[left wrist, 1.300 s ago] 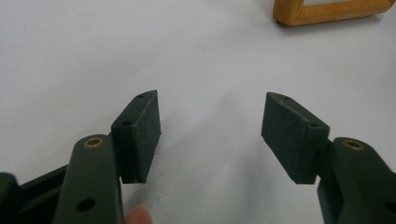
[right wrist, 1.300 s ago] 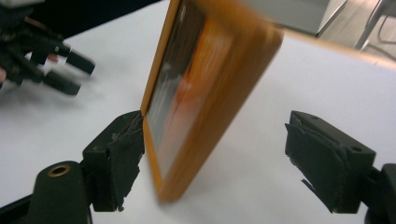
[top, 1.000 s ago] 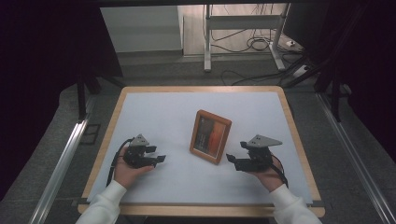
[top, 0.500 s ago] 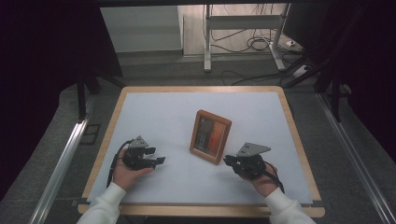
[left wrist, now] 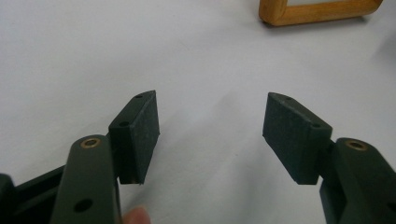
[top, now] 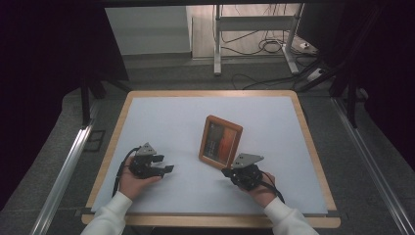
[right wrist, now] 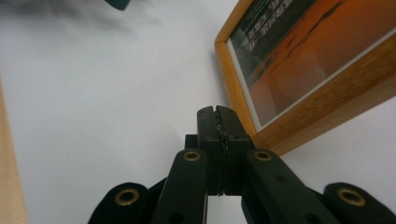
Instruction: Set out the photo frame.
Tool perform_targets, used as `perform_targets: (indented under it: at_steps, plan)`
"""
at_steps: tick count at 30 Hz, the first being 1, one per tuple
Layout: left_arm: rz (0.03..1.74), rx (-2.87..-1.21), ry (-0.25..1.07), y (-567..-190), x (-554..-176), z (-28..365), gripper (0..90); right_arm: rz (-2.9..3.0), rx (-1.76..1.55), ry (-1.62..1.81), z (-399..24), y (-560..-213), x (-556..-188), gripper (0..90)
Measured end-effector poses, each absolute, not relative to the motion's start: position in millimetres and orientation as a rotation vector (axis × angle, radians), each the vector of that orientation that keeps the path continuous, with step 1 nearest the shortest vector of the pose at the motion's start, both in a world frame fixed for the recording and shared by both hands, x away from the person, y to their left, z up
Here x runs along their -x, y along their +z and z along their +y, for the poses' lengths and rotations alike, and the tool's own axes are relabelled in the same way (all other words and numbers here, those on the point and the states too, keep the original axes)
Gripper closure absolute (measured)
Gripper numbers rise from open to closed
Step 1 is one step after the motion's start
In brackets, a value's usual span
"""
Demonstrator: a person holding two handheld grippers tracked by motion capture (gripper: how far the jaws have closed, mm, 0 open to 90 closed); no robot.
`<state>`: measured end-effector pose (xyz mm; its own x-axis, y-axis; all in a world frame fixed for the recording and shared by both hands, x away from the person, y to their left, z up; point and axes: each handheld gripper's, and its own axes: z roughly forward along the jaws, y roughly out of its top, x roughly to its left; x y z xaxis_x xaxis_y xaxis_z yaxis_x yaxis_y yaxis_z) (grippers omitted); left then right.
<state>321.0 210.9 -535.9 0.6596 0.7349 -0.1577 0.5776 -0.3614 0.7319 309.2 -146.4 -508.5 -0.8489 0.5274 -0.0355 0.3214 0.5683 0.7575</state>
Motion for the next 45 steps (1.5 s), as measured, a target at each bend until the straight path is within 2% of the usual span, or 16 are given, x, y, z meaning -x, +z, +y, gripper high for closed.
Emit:
perform_targets:
  at_steps: [13, 45]
  plan:
    - [1.011, -2.086, 0.243, -537.2, -322.1, 208.4, 35.0, 2.546, -0.758, 1.094, -148.6, -521.7, -324.1, 90.0]
    - [1.009, -2.089, 0.244, -537.9, -321.5, 209.1, 34.7, 2.48, -0.834, 1.078, -169.2, -520.6, -335.3, 89.9]
